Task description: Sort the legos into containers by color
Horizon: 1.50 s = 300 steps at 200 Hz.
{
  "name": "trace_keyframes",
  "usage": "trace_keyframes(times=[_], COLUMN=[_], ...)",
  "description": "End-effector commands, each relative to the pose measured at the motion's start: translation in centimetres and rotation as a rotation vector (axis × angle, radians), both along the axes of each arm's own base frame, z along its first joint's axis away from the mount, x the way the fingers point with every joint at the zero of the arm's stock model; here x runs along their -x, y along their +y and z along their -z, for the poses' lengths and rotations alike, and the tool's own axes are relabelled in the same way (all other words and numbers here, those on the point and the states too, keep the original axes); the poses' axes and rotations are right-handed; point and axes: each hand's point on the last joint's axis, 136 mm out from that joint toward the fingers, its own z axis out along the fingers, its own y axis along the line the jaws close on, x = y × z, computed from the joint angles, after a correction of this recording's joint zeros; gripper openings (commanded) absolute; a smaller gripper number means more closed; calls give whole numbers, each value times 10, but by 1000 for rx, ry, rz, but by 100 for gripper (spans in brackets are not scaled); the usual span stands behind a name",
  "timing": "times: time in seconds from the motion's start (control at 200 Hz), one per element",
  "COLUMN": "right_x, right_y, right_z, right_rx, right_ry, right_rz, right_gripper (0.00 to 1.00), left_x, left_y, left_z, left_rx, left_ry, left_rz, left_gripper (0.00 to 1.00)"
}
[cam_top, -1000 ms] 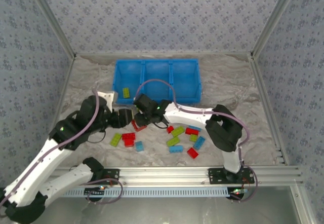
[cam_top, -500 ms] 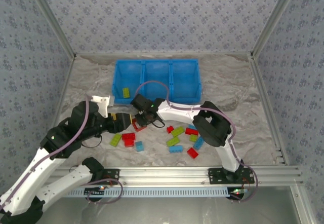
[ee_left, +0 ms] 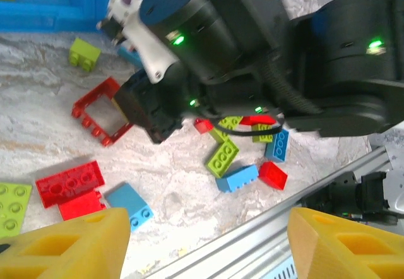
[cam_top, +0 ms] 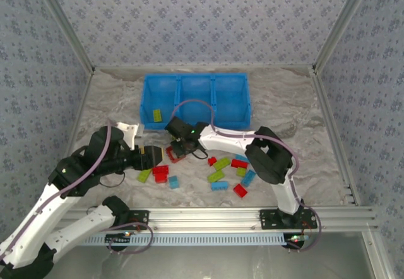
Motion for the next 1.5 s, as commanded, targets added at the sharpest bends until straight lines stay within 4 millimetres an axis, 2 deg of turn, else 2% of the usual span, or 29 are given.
trace_keyframes(times=[0.0,0.08,0.165,0.26,0.33,0.45,0.53,0.62,0.73,0.914,1.114,1.239,1.494], right_x=[-3,-3,-7,-16,-27,-49,-64,-83,-107,-136,-160,-166,-175], right_y=[-15,-29,-52,-96,-133,-190,-214,-233,-242,-235,-218,-214,-214], right_z=[-51,-77,-105,-132,-143,-143,-141,-134,-118,-91,-62,-41,-21], right_rx=[-49,-64,-72,-31,8,43,33,43,44,34,26,39,33], right_ry=[-78,-116,-165,-214,-238,-235,-224,-216,-178,-113,-53,-21,5], right_rz=[59,89,145,229,303,420,471,512,534,530,507,514,529], right_gripper=[11,11,10,10,10,10,10,10,10,9,9,10,12], left_x=[16,13,3,-15,-29,-50,-61,-71,-82,-86,-81,-78,-74], left_y=[0,-3,-8,-18,-31,-68,-100,-131,-157,-174,-172,-166,-160], left_z=[3,1,-8,-21,-30,-46,-53,-58,-53,-44,-26,-14,4], left_rx=[-7,-2,8,-10,-67,-182,-225,-235,-237,-280,-298,-304,-308], left_ry=[77,77,49,-8,-61,-160,-209,-258,-262,-249,-221,-195,-157], left_rz=[38,41,25,12,16,35,43,24,-19,-36,-50,-70,-88], left_gripper=[66,66,66,65,65,65,65,64,64,64,64,64,64])
